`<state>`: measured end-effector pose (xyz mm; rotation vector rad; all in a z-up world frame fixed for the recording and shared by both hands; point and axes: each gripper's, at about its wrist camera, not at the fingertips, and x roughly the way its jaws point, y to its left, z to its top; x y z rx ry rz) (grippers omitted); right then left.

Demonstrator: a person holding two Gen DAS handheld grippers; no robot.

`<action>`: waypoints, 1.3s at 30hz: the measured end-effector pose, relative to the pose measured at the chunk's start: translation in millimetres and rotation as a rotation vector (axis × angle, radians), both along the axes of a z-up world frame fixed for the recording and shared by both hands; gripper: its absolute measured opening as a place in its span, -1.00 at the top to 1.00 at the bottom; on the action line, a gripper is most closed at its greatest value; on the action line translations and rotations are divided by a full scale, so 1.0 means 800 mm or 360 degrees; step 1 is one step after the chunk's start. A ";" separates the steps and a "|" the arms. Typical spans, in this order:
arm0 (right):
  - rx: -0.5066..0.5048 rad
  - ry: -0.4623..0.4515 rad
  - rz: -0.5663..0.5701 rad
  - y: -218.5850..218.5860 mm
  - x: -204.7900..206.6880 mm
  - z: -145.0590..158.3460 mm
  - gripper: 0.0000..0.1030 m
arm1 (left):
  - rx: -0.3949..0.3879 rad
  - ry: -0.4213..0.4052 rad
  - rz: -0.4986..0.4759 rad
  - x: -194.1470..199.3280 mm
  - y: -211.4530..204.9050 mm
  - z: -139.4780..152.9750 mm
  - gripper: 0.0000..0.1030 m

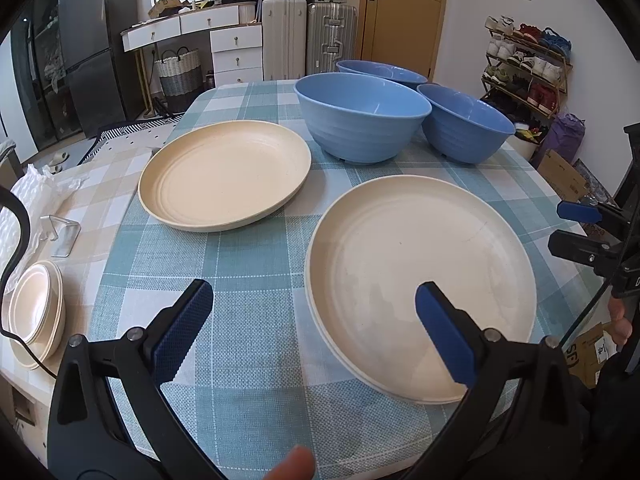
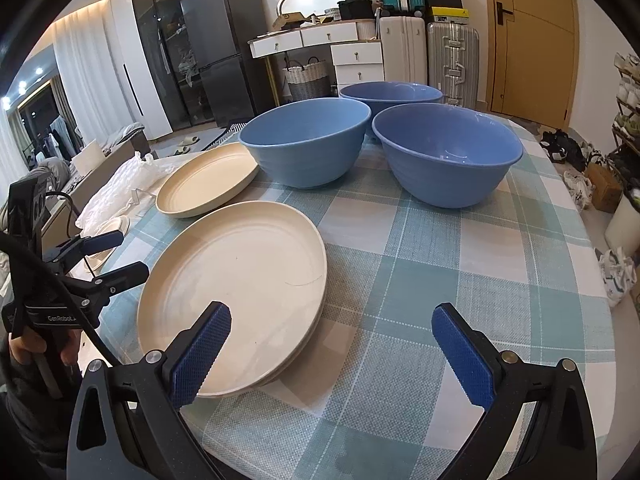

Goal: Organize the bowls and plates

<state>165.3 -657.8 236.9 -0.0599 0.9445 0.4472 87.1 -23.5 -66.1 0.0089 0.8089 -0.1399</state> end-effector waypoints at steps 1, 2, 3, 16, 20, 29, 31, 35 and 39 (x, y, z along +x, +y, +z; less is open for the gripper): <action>0.0002 0.0003 -0.0003 0.000 0.000 -0.001 -0.98 | 0.0000 0.0006 0.0003 0.000 0.000 -0.002 -0.95; -0.0002 0.0004 -0.0007 0.000 0.000 -0.002 -0.98 | -0.0002 0.0012 0.0003 0.001 0.001 -0.004 -0.95; -0.0010 0.0005 -0.0010 0.001 0.000 -0.003 -0.98 | -0.0004 0.0021 0.0005 0.002 0.002 -0.006 -0.95; 0.0046 0.0123 0.0014 0.007 0.007 -0.026 -0.98 | -0.0070 0.0116 0.0011 0.017 0.006 -0.037 -0.95; 0.0060 0.0146 0.0034 0.012 0.008 -0.034 -0.98 | -0.0092 0.0141 0.0009 0.023 0.004 -0.047 -0.95; 0.0075 0.0203 0.0050 0.021 0.014 -0.051 -0.98 | -0.0116 0.0199 -0.0007 0.035 -0.002 -0.065 -0.95; 0.0078 0.0222 0.0053 0.022 0.016 -0.056 -0.98 | -0.0129 0.0211 -0.0005 0.039 0.000 -0.069 -0.95; 0.0084 0.0250 0.0044 0.023 0.020 -0.062 -0.97 | -0.0113 0.0205 -0.0007 0.041 -0.002 -0.071 -0.95; 0.0085 0.0265 0.0042 0.025 0.021 -0.066 -0.97 | -0.0062 0.0191 -0.0014 0.039 -0.007 -0.073 -0.95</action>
